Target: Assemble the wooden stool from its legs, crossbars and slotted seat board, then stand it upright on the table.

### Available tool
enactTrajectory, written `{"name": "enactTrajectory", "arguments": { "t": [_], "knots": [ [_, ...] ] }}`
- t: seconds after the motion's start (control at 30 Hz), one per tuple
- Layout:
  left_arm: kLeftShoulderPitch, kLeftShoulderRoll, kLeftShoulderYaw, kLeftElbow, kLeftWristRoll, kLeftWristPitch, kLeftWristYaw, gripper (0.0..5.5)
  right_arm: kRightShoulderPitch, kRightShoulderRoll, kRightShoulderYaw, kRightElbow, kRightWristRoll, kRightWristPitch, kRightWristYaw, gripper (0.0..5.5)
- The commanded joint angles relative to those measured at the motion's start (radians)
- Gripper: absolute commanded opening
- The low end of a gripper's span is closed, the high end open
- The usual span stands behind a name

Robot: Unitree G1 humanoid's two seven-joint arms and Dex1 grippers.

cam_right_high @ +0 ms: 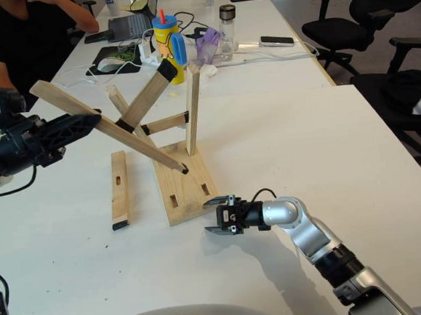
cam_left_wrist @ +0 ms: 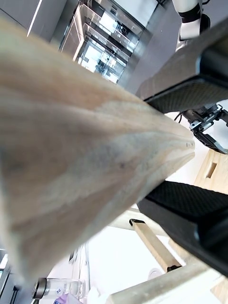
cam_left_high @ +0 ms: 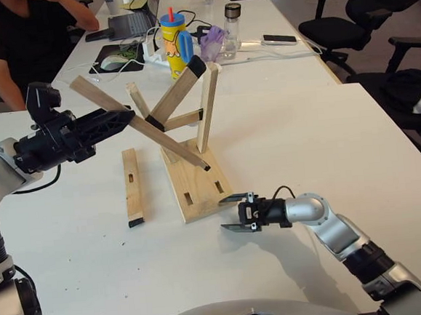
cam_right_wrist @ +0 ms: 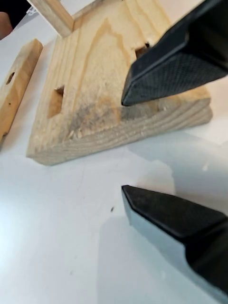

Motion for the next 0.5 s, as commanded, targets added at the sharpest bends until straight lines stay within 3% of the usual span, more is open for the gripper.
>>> {"name": "enactTrajectory", "arguments": {
  "t": [0.03,0.17,0.37,0.5],
  "knots": [
    [0.005,-0.001,-0.025,-0.028,0.065,-0.042,-0.029,2.02,-0.075,0.056,0.007,0.136,-0.085,-0.040,-0.092,3.11],
    [0.010,0.001,-0.063,-0.040,0.152,-0.097,-0.063,2.02,-0.120,0.099,-0.014,0.217,-0.095,-0.037,-0.155,3.11],
    [0.040,0.015,-0.171,-0.043,0.323,-0.204,-0.145,2.02,-0.084,0.078,-0.041,0.177,-0.030,-0.024,-0.114,3.11],
    [0.080,0.004,-0.220,-0.044,0.410,-0.273,-0.184,2.02,-0.046,0.117,-0.211,0.071,0.275,0.214,-0.052,3.11]
  ]
}}
